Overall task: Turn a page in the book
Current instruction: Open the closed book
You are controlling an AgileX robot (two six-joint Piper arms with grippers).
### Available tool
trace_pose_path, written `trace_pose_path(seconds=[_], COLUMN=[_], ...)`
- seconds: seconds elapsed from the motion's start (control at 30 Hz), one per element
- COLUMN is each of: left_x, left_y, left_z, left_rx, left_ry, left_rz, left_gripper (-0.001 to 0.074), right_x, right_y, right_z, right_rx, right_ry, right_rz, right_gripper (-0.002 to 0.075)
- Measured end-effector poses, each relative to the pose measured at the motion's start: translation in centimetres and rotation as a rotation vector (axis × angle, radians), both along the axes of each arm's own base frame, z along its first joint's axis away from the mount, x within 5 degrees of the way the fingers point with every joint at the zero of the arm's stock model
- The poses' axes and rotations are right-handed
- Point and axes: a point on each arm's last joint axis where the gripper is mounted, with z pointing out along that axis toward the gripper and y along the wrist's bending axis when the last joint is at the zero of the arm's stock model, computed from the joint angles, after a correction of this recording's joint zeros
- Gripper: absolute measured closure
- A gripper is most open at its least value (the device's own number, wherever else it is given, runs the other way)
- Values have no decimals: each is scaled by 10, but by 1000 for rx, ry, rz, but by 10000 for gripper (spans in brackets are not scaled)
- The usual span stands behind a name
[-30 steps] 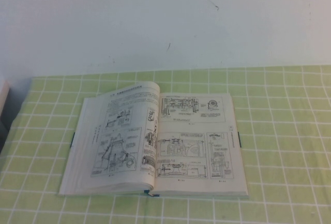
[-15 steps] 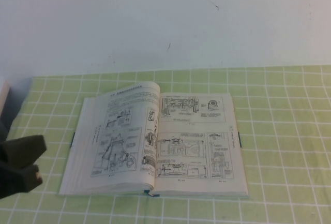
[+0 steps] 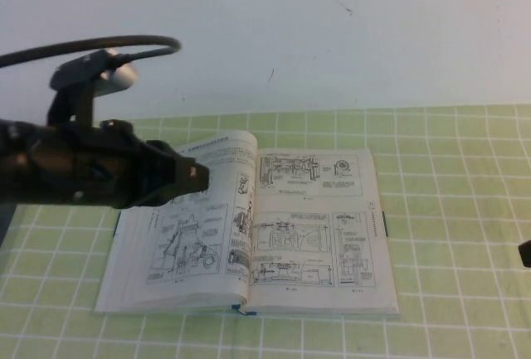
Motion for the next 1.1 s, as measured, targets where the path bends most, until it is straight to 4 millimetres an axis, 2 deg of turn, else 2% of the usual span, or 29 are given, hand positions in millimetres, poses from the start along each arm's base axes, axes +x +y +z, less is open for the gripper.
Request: trace_pose_path(seconds=[0.1, 0.23, 0.43, 0.6, 0.83, 1.1], left_x=[20, 43, 68, 82, 90, 91], left_y=[-17, -35, -42, -42, -45, -46], left_z=[-14, -43, -77, -107, -137, -142], left_rx=[31, 94, 115, 145, 133, 134], left_ry=[-5, -3, 57, 110, 208, 222], left_rz=[-15, -47, -2, 49, 91, 96], left_gripper=[739, 739, 739, 739, 739, 739], right_x=[14, 34, 67, 101, 137, 147], right_y=[3, 7, 19, 23, 37, 65], right_z=[-5, -14, -30, -48, -74, -107], right_rx=[34, 123, 297, 307, 294, 301], right_ry=[-16, -3, -43, -49, 6, 112], right_rz=[4, -57, -46, 16, 91, 140], right_gripper=[720, 673, 507, 388, 365, 363])
